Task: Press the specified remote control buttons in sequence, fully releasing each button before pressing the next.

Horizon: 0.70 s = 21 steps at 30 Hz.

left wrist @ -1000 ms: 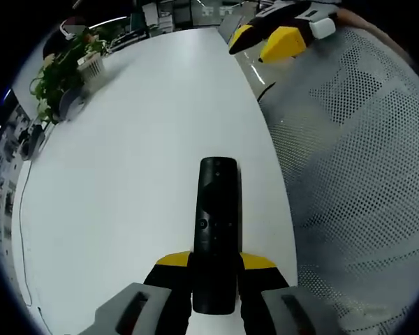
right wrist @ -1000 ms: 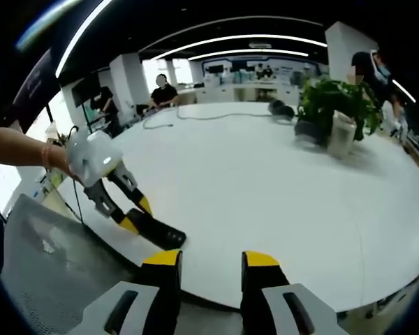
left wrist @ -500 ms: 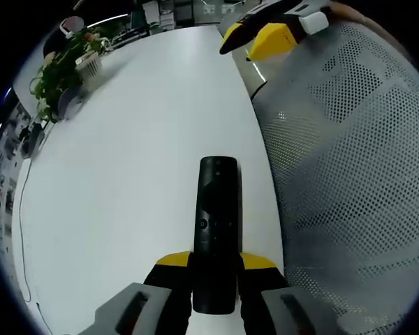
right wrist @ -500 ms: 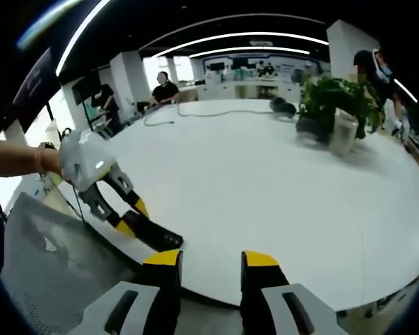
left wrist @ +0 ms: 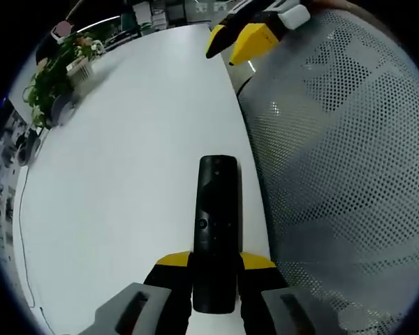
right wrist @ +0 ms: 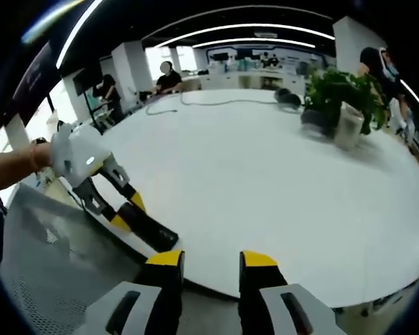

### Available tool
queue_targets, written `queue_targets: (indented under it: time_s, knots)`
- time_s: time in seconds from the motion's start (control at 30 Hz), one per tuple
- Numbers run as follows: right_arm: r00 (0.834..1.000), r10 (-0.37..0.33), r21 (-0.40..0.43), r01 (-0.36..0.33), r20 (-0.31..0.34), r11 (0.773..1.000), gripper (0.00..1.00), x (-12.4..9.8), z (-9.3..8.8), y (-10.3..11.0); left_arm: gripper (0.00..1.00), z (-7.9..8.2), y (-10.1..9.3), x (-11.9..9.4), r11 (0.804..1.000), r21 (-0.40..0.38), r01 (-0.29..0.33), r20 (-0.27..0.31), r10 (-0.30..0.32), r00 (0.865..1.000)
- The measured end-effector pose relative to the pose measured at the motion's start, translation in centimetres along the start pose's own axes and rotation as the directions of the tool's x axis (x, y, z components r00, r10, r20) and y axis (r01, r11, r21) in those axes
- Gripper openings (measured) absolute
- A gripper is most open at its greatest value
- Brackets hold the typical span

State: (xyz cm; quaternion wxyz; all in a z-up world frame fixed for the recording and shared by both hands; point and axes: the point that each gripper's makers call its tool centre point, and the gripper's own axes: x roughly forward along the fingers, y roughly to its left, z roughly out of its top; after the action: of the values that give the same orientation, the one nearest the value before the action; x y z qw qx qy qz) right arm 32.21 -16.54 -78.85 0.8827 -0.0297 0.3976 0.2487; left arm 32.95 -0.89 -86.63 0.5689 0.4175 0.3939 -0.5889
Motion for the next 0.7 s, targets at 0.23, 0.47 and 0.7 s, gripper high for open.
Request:
queue_targets:
  time_s: [0.23, 0.47, 0.7]
  knots:
    - [0.998, 0.015, -0.025, -0.016, -0.063, 1.0, 0.26, 0.3, -1.0, 0.4, 0.25, -0.2, -0.1, -0.1, 1.0, 0.005, 0.001, 0.014, -0.001, 1.0]
    - [0.987, 0.035, -0.082, -0.048, -0.155, 0.995, 0.22, 0.5, -2.4, 1.1, 0.24, -0.3, -0.1, -0.3, 1.0, -0.009, -0.01, 0.081, 0.011, 0.997]
    - [0.977, 0.054, -0.078, -0.072, -0.208, 0.994, 0.19, 0.5, -3.2, 1.5, 0.25, -0.4, -0.2, -0.4, 0.999, -0.035, 0.007, 0.181, 0.0, 0.983]
